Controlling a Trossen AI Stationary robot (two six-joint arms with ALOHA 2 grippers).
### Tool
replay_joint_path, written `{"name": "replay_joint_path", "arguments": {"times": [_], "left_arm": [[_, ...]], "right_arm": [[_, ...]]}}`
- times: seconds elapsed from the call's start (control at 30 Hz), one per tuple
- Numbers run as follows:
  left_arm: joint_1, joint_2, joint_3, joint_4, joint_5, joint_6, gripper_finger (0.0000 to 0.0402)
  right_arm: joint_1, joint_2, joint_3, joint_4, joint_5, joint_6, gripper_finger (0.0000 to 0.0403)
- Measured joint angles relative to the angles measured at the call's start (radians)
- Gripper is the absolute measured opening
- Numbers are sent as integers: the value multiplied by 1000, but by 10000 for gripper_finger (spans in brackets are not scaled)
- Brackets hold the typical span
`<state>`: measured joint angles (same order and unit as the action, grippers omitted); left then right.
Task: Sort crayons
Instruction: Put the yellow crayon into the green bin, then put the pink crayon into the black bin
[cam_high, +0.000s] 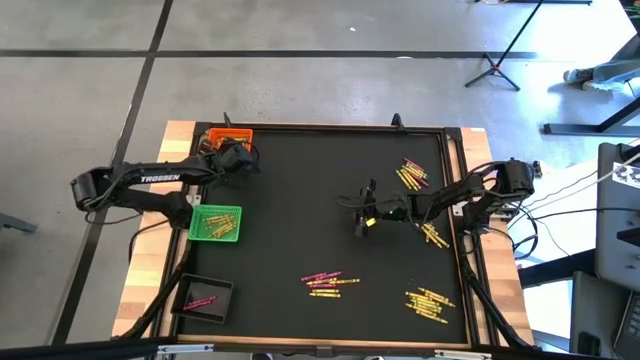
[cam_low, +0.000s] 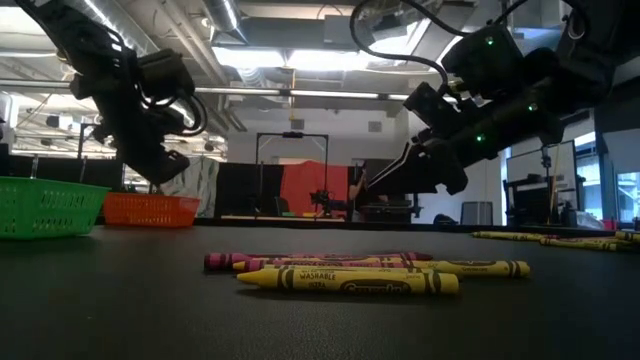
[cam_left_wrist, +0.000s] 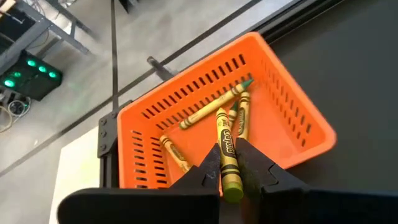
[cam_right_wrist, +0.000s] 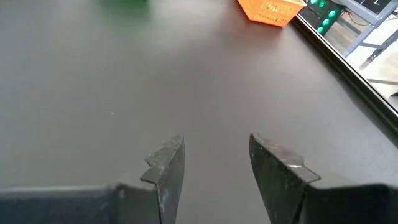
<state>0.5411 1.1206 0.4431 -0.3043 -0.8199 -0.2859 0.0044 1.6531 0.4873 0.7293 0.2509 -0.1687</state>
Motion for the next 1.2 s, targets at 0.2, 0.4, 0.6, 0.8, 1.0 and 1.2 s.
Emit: {"name": "replay_joint_path", "arguments": {"times": [0.2,0.4,0.6,0.8,1.0,1.2], "left_arm": [[0,0,0,1,-10,0,10],[49,0,0,6,-22,6,11],[131,0,0,9,73,52,48],[129,-23,0,11,178,130,96],[41,-116,0,64,388,159,98],[-127,-132,0,186,809,215,97]], "right_arm": [[0,0,0,-1,0,3,179],[1,0,0,0,1,6,179],[1,0,0,1,1,6,179],[2,0,1,4,0,6,179],[3,0,1,13,-96,18,179],[10,0,30,2,-393,112,179]]}}
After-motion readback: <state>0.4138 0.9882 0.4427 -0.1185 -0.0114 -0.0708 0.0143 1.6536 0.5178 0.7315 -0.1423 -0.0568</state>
